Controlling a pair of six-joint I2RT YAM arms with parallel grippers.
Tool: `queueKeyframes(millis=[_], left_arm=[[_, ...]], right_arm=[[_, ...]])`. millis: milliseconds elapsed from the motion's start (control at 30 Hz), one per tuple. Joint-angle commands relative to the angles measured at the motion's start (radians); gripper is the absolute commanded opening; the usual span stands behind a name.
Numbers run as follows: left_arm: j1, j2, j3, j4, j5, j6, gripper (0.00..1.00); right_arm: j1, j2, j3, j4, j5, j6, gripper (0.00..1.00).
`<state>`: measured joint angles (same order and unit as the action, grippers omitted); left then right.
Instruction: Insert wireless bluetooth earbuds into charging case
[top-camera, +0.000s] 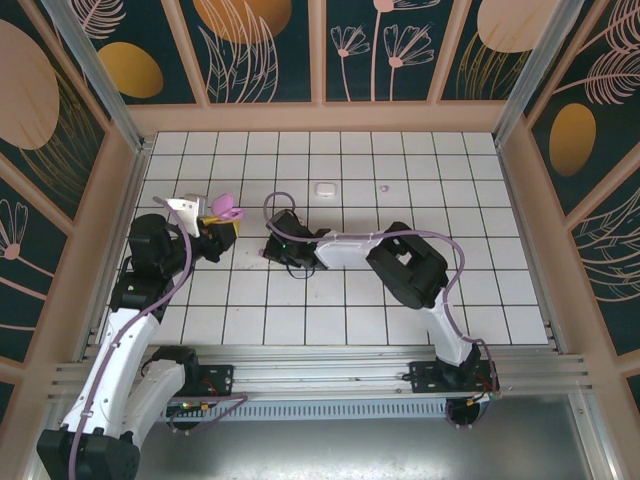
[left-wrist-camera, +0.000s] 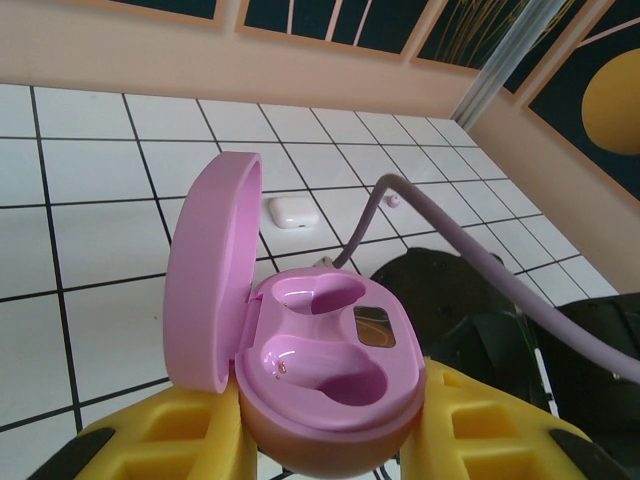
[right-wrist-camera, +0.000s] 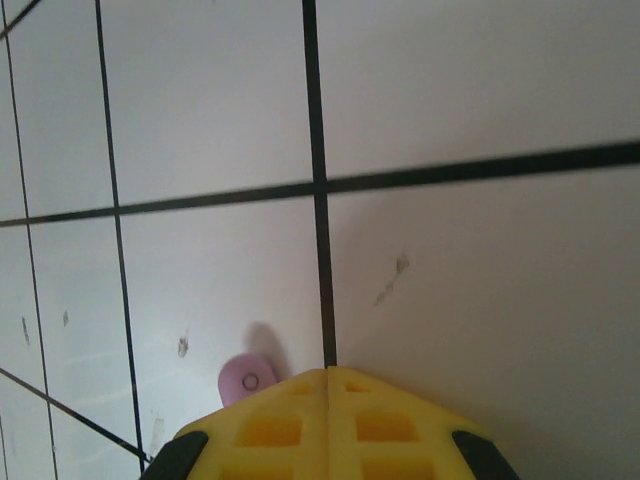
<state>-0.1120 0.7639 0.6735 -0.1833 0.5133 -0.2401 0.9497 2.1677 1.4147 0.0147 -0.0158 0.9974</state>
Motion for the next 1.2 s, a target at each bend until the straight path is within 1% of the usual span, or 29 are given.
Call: queueKeyframes(millis=[0,133,300,367,500,700,800,967,1167], left_arm=[[0.006,0.000,-0.007,0.032,-0.009,0.010,0.21],[0.006,-0.001,-0.002,0.022,-0.019,0.021,0.21],[0.006,-0.005,0.012,-0.001,-0.032,0.037,0.21],[0.006,-0.006,0.015,-0.002,-0.035,0.039,0.21],[0.006,-0.004,0.020,-0.005,-0.041,0.043,0.21],[0.006,-0.010,0.021,-0.013,-0.044,0.045,0.21],[0.006,-0.012,0.027,-0.023,-0.049,0.051,0.21],[0.006,-0.012,0.035,-0.030,-0.054,0.057,0.21],[0.007,-0.012,0.034,-0.030,-0.054,0.058,0.21]], right_arm=[[-0.012,0.034,0.056,-0.038,0.006,-0.051,0.00],[-0.009,0.033,0.077,-0.040,-0.002,-0.080,0.00],[-0.001,-0.020,0.035,-0.031,-0.002,-0.121,0.00],[0.002,-0.025,0.051,-0.061,-0.005,-0.147,0.04],[0.017,0.000,0.131,-0.179,0.020,-0.203,0.13],[0.027,0.013,0.161,-0.194,0.026,-0.208,0.22],[0.032,0.036,0.202,-0.222,0.027,-0.224,0.27],[0.038,0.091,0.279,-0.292,0.027,-0.245,0.29],[0.044,0.122,0.307,-0.337,0.070,-0.250,0.31]])
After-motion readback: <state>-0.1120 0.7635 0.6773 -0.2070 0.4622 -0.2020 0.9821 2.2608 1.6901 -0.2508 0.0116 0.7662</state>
